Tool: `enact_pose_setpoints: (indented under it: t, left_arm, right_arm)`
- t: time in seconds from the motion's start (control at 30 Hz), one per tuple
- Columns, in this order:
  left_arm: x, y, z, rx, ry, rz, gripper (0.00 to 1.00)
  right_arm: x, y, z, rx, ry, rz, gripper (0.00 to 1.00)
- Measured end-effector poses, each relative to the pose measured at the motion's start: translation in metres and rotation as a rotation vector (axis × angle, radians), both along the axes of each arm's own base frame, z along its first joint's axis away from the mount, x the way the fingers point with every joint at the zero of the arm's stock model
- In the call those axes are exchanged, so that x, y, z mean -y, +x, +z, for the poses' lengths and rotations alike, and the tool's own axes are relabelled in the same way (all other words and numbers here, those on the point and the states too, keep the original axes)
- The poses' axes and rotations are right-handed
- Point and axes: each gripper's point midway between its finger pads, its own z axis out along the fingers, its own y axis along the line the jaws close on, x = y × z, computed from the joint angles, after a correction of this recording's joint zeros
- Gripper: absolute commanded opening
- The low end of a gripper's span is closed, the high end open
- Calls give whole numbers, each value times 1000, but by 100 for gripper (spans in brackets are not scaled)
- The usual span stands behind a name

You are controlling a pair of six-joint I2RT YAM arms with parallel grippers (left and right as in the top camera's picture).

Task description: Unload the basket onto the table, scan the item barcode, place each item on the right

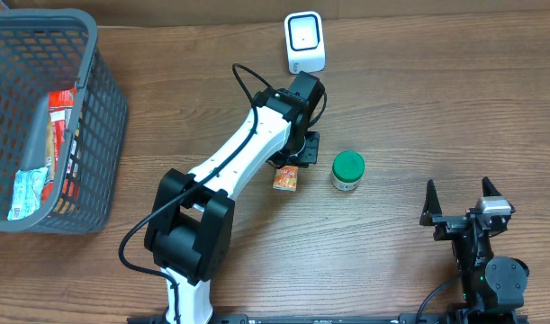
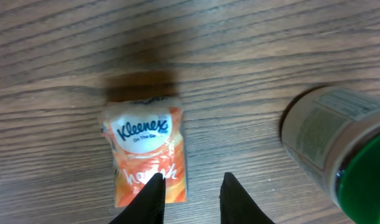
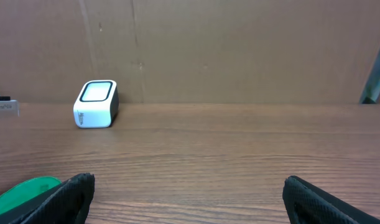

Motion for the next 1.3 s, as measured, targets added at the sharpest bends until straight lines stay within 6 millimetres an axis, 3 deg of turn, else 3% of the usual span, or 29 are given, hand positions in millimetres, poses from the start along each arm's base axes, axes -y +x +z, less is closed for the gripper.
enact_pose_setpoints:
  t: [0.5, 0.87, 1.0, 1.17, 1.23, 1.3]
  left_arm:
    - [10, -11, -3, 69, 146, -11, 17]
    - [0, -14, -50, -8, 246, -18, 16]
    - [-2, -13, -51, -5, 261, -14, 11]
    - [-3, -14, -51, -5, 261, -10, 18]
    - [-3, -14, -51, -7, 263, -13, 30]
    - [-4, -16, -51, -14, 267, -6, 29]
  right_arm:
    - [0, 0, 0, 0, 0, 0, 100]
    - [0, 0, 0, 0, -1, 0, 100]
    - [0, 0, 0, 0, 0, 0, 100]
    - [0, 0, 0, 0, 0, 0, 100]
    - [0, 0, 0, 0, 0, 0, 100]
    - [0, 0, 0, 0, 0, 0, 100]
